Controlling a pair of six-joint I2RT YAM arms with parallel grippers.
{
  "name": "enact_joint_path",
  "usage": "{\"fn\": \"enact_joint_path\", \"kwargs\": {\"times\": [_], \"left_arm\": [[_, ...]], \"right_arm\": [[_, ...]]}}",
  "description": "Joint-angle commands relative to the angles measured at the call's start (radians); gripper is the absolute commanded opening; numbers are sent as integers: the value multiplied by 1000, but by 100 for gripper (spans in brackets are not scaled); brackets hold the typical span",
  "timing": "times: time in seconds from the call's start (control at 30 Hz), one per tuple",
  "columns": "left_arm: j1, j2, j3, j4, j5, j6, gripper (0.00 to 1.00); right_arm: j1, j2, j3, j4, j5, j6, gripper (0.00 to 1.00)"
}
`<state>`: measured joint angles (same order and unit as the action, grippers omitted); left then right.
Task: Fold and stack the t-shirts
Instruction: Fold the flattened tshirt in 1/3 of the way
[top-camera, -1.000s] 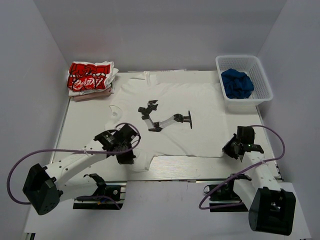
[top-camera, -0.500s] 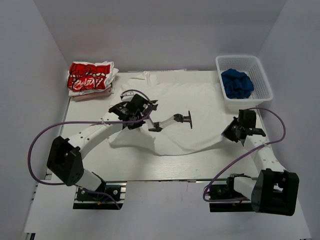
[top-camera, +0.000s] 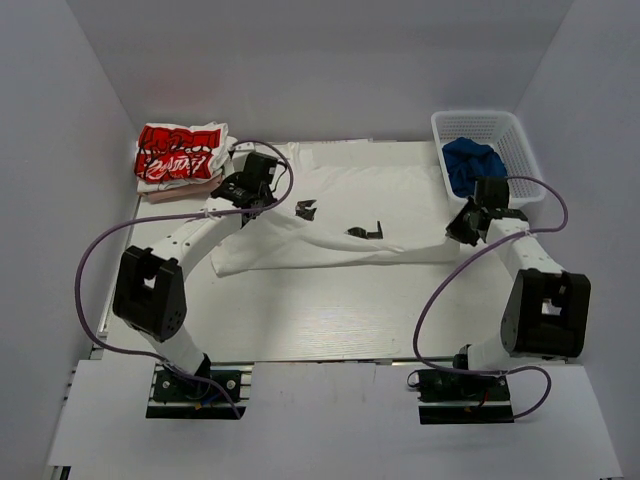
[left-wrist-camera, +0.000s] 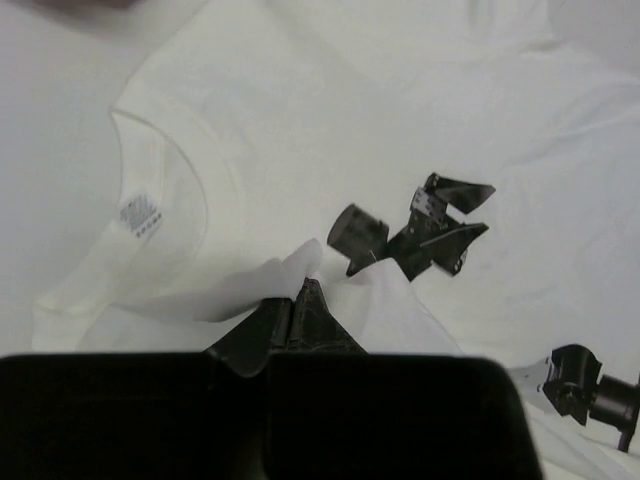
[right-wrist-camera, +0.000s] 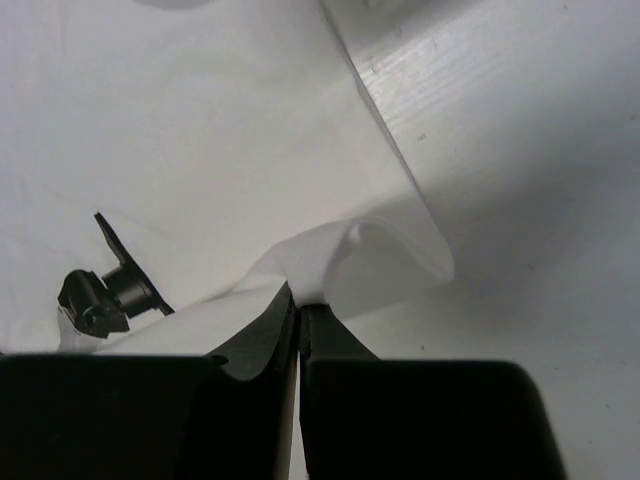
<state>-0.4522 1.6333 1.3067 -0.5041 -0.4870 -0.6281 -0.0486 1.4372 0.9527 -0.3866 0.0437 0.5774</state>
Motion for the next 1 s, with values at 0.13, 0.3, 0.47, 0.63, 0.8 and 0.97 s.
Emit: {"fn": "enact_joint_path", "kwargs": {"times": [0.13,0.3,0.47,0.63,0.8,0.97], "left_arm": [[67,108,132,213,-61,174,0],[109,241,216,300,-23,228,0],[139,413,402,204,14,272,96],[150,465,526,20,39,272,100],[150,268,272,-30,102,156,100],[130,125,-83,151,252,93,100]], "right_arm": [[9,167,178,-5,25,-24,0],[15,219,215,-5,79,-16,19],[33,206,265,-44,142,-56,53],[111,138,235,-72,159,-112,90],[176,114,129,9,58,-169,90],[214,225,136,68,-5,-202,90]]}}
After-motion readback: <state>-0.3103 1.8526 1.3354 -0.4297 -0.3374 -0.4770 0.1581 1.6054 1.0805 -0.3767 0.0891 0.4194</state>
